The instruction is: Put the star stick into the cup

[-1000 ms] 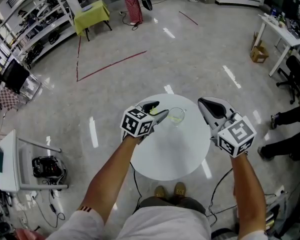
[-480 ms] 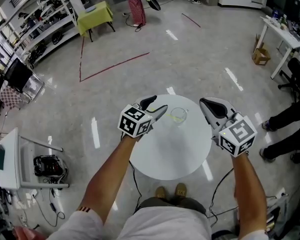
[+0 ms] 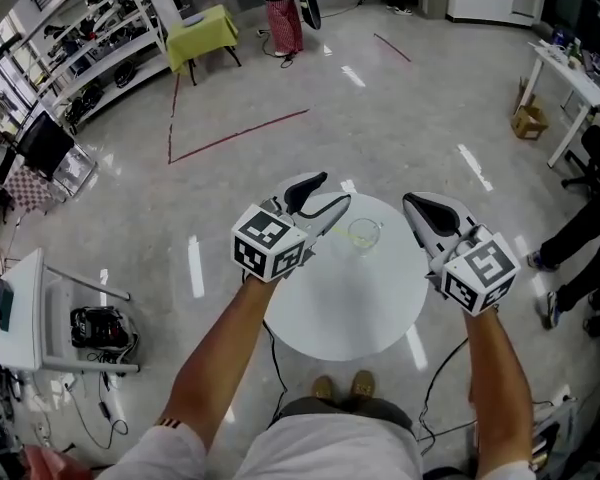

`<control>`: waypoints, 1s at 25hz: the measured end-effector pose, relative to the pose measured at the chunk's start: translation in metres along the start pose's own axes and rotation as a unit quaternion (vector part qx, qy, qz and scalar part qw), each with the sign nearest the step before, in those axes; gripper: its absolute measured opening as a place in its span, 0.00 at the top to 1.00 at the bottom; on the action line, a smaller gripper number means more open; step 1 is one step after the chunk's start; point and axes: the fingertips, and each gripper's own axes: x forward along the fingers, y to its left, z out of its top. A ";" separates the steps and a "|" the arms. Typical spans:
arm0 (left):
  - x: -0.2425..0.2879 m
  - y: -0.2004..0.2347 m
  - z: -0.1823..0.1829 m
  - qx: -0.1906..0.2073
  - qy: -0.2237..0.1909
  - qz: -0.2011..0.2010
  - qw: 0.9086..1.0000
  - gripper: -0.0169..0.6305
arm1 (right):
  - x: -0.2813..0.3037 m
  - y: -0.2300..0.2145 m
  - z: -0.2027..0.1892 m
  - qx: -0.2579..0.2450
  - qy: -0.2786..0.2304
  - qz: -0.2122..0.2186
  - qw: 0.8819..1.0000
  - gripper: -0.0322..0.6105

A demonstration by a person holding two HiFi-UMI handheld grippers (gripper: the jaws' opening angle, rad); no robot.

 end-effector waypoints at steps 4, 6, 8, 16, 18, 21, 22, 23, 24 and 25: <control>-0.014 -0.010 0.038 0.008 -0.051 -0.001 0.999 0.65 | -0.003 0.005 0.017 0.003 -0.021 0.003 1.000 0.93; -0.020 -0.015 0.052 0.009 -0.071 -0.003 0.997 0.69 | -0.005 0.007 0.026 0.004 -0.033 0.005 0.999 0.93; -0.025 -0.021 0.063 0.012 -0.085 -0.006 0.996 0.72 | -0.007 0.009 0.034 0.003 -0.042 0.007 0.999 0.93; -0.042 -0.040 0.089 0.013 -0.133 -0.013 0.991 0.84 | -0.014 0.023 0.054 0.000 -0.068 0.017 0.998 0.93; -0.046 -0.043 0.095 0.016 -0.141 -0.013 0.990 0.86 | -0.016 0.026 0.059 0.000 -0.073 0.018 0.997 0.93; -0.051 -0.047 0.101 0.017 -0.150 -0.013 0.988 0.89 | -0.017 0.030 0.067 0.001 -0.083 0.020 0.996 0.93; -0.053 -0.049 0.102 0.016 -0.153 -0.013 0.988 0.90 | -0.018 0.031 0.069 0.001 -0.086 0.020 0.996 0.93; -0.054 -0.051 0.103 0.014 -0.156 -0.012 0.988 0.90 | -0.019 0.033 0.072 0.001 -0.089 0.021 0.996 0.93; -0.056 -0.053 0.104 0.013 -0.159 -0.012 0.987 0.91 | -0.020 0.034 0.074 0.002 -0.092 0.021 0.996 0.93; -0.057 -0.055 0.106 0.012 -0.162 -0.013 0.987 0.91 | -0.021 0.036 0.076 0.002 -0.094 0.022 0.995 0.93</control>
